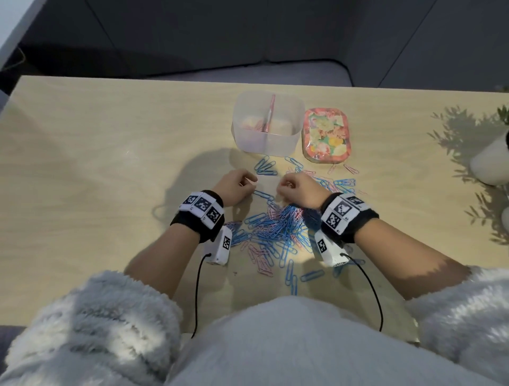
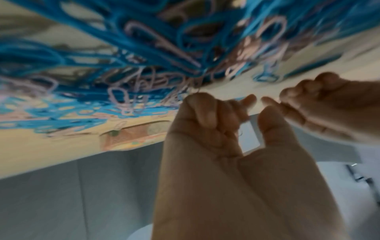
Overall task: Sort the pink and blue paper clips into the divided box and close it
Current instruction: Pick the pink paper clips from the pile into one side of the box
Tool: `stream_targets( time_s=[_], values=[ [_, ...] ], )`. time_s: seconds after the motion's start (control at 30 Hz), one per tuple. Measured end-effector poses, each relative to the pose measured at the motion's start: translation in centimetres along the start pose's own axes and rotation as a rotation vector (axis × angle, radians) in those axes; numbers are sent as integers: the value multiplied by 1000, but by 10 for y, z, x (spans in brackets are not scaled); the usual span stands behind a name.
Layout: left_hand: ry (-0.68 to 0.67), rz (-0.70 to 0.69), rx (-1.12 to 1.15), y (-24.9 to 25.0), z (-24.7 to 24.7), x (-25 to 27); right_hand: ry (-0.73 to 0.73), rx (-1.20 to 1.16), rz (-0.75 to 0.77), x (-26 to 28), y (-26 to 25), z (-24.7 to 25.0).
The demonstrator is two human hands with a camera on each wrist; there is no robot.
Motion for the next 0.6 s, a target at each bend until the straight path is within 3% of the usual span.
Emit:
stream_targets(
  time_s=[0.07,0.13,0.2,0.3,0.43,0.6],
  values=[
    [0,66,78,-3,-3,4,26,304,-5,1,-6,-9],
    [6,82,96,-3,-5,8,67,457,-46,3,-12,-15],
    [4,59,41,-1,-7,11,46,415,-70,2,-15,-20],
    [-19,33,-120,-1,-13,18,-41,151,-108,-3,-12,-21],
    [-6,-28,-258,3,-22,21,79,-78,-183,-5,6,7],
    [-15,-47,-421,10,-38,23,292,205,-166,7,13,42]
  ],
)
Point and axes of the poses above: each hand's wrist, its own x-axis away from the middle knuckle, its own z-axis out of the back of the hand, y = z × x, the point moved 7 cm from there along -x, towards the middle knuckle, and after that the axes turned 12 degrees about x, right-handed, at the moved point
